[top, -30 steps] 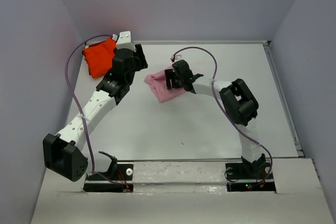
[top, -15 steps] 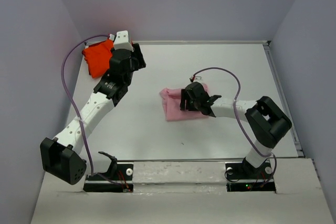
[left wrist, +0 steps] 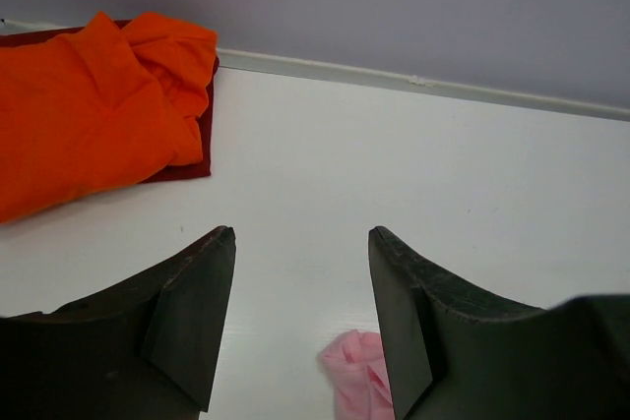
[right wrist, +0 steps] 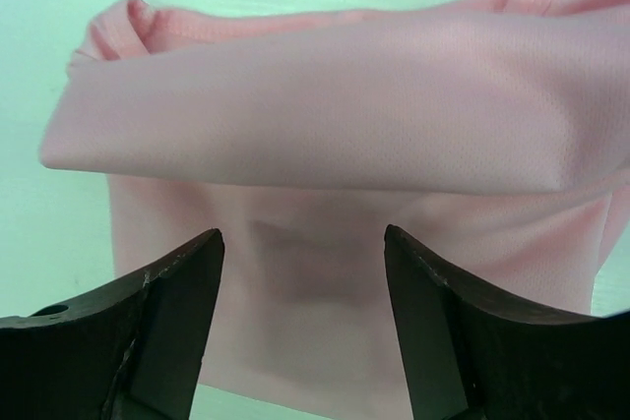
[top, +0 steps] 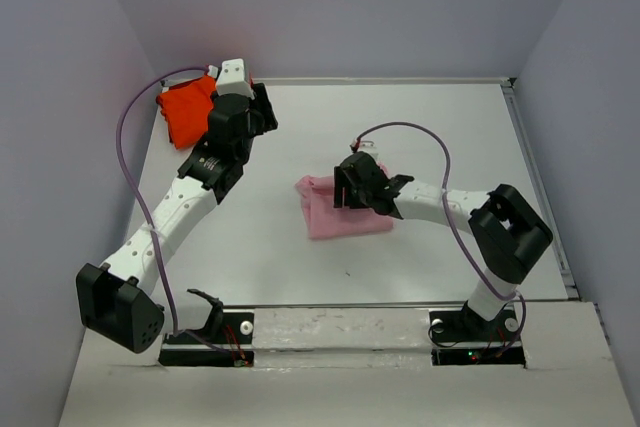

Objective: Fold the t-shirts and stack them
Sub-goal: Move the square-folded T-shirt to the center of the board, then smooth out the square-folded T-shirt at the center of the board.

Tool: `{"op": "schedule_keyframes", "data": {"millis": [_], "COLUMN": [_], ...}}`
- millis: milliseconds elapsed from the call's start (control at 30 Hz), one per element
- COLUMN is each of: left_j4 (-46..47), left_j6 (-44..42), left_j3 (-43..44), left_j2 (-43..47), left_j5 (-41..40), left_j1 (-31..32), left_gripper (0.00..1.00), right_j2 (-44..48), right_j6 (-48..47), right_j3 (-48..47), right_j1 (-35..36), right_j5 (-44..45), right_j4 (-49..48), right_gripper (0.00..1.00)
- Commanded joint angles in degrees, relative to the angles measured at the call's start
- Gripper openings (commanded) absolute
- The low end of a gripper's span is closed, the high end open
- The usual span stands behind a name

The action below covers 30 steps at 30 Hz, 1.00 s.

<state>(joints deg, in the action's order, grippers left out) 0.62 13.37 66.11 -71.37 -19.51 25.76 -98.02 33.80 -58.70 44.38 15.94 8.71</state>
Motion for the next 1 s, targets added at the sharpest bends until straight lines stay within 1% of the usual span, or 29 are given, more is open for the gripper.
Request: {"op": "schedule_keyframes", "data": {"millis": [0, 167, 433, 667, 867, 967], "left_j4": [2.6, 2.7, 2.6, 2.8, 3.0, 3.0], "left_j6": [-0.9, -0.7, -1.0, -0.9, -0.5, -0.4], "left_j3": [-0.3, -0.3, -0.5, -0.6, -0.7, -0.6], "left_j2": [2.5, 2.7, 3.4, 3.4, 2.9, 2.8], "left_j5": [-0.1, 0.3, -0.5, 0.3, 1.8, 2.3], "left_j1": [-0.4, -0.4, -0.4, -0.3, -0.3, -0.3], "left_gripper": [0.66, 0.66, 0.66, 0.66, 0.66, 0.66], "right_j2": [-0.1, -1.7, -10.3, -16.5, -17.4, -17.3], "right_j6": [-1.2, -1.1, -2.7, -5.9, -8.0, -10.2], "right_j3": [-4.6, -8.4, -16.6, -22.9, -26.1, -28.1], "right_j1": [0.2, 0.2, 0.2, 0.2, 0.2, 0.2], "right_j5": [2.0, 1.0, 2.7, 4.4, 5.8, 8.0], "right_j4": [1.7, 2.3, 2.7, 3.0, 3.6, 4.1], "right_gripper": [0.72, 0.72, 0.72, 0.72, 0.72, 0.72]}}
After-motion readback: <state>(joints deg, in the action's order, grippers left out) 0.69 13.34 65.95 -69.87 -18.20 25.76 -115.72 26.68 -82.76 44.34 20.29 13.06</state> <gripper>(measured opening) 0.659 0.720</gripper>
